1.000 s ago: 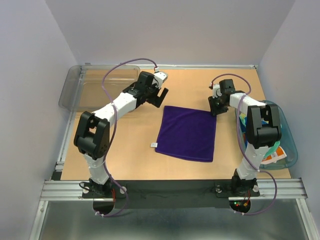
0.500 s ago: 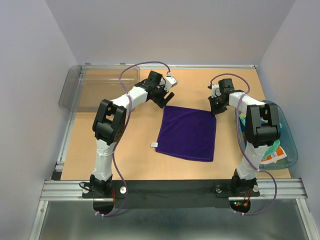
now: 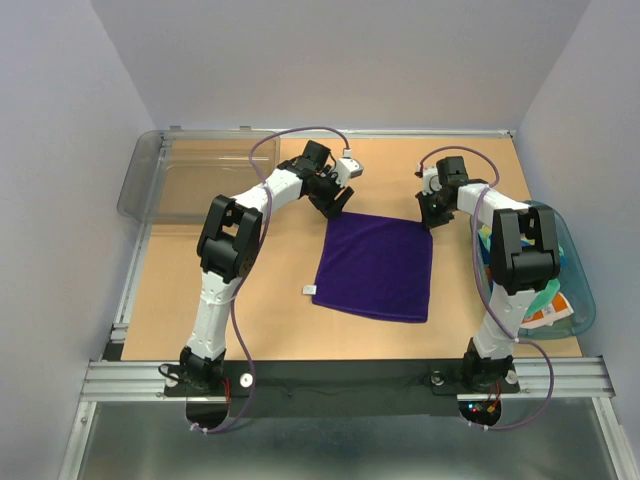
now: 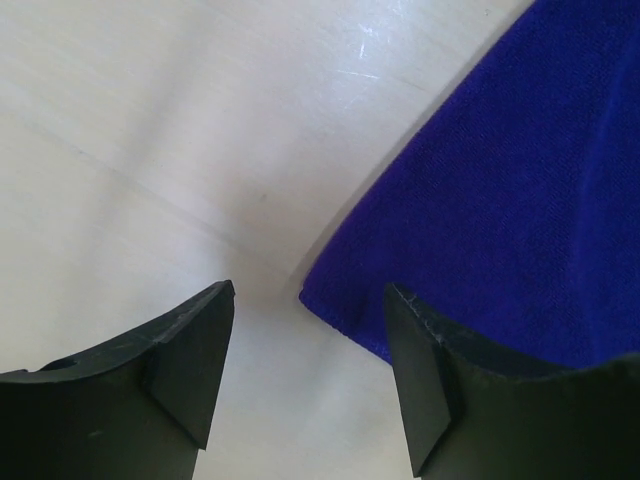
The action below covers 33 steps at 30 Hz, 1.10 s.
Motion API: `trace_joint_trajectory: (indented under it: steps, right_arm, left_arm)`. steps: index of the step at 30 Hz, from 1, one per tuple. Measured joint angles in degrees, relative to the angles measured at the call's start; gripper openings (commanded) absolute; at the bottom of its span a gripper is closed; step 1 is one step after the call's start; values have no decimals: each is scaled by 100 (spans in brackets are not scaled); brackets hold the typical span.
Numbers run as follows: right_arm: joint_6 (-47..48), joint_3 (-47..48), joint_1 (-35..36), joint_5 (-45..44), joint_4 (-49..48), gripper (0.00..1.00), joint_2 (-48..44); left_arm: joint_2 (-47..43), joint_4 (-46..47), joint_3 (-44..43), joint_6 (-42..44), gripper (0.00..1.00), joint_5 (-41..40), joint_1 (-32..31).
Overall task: Fold and stack the towels
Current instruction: Fold the towel
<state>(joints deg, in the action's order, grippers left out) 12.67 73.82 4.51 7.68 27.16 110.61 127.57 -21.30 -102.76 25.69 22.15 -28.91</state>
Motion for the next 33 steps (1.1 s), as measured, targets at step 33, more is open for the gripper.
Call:
trace_joint_trajectory:
  steps: [33]
  right_arm:
    - [68,31,4,4,33,5,7]
  left_arm:
    - [826,-686,-986,291,35,295,-2]
